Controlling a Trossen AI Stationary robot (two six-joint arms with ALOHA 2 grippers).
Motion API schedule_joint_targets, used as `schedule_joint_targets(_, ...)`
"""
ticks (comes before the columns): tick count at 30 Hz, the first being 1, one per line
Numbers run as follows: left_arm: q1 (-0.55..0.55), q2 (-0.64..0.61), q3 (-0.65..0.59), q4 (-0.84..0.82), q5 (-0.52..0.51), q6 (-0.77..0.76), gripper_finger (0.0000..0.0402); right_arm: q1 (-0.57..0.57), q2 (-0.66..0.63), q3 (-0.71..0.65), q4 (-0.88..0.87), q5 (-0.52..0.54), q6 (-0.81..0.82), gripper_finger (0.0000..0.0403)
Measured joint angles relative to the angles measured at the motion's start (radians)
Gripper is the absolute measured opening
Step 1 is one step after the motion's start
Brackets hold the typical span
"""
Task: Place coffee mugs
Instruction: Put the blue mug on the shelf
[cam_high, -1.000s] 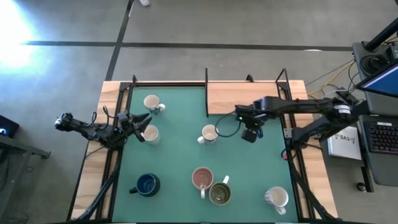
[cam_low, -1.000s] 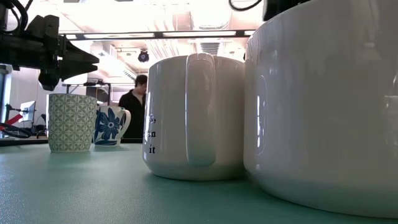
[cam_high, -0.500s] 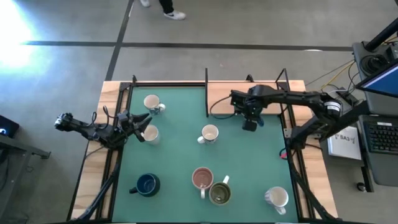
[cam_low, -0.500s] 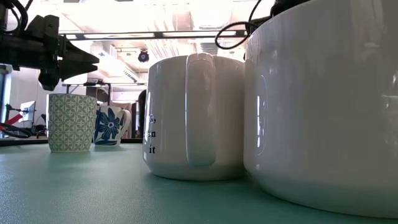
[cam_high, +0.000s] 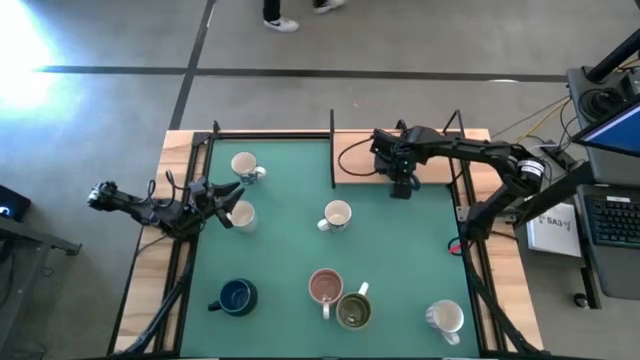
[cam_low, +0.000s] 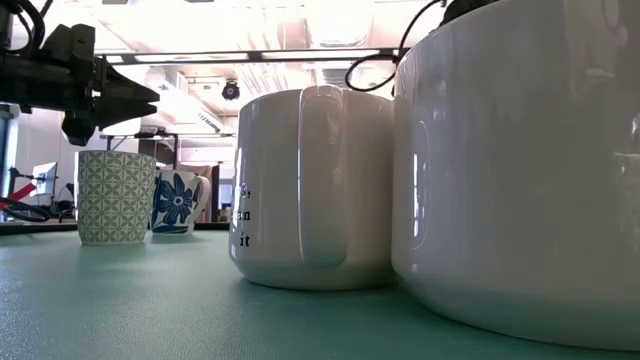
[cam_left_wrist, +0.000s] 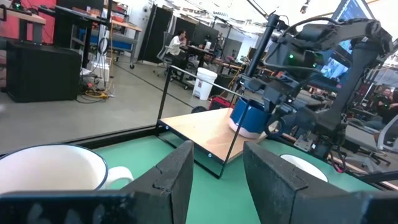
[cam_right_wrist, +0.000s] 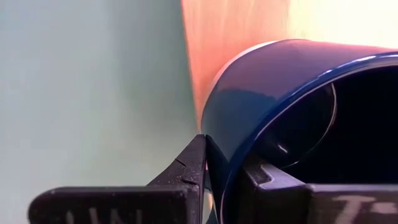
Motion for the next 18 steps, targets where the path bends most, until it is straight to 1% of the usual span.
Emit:
schedule_joint_targets(8, 0.000, 0.000, 0.000, 0.000, 0.000, 0.000, 0.0123, -0.027, 0.002, 0.000, 0.024, 0.006, 0.085, 0.0040)
schedule_joint_targets(11, 0.000, 0.000, 0.000, 0.000, 0.000, 0.000, 0.0123, -0.030, 0.001, 0.008, 0.020, 0.005, 0.110, 0.0058)
schedule_joint_targets(15, 0.000, 0.000, 0.000, 0.000, 0.000, 0.000, 0.0123, -0.031, 0.001, 0.031, 0.017, 0.003, 0.168, 0.0091)
schedule_joint_targets(18, 0.000, 0.000, 0.000, 0.000, 0.000, 0.000, 0.0123, -0.031, 0.001, 0.057, 0.010, -0.002, 0.257, 0.0111)
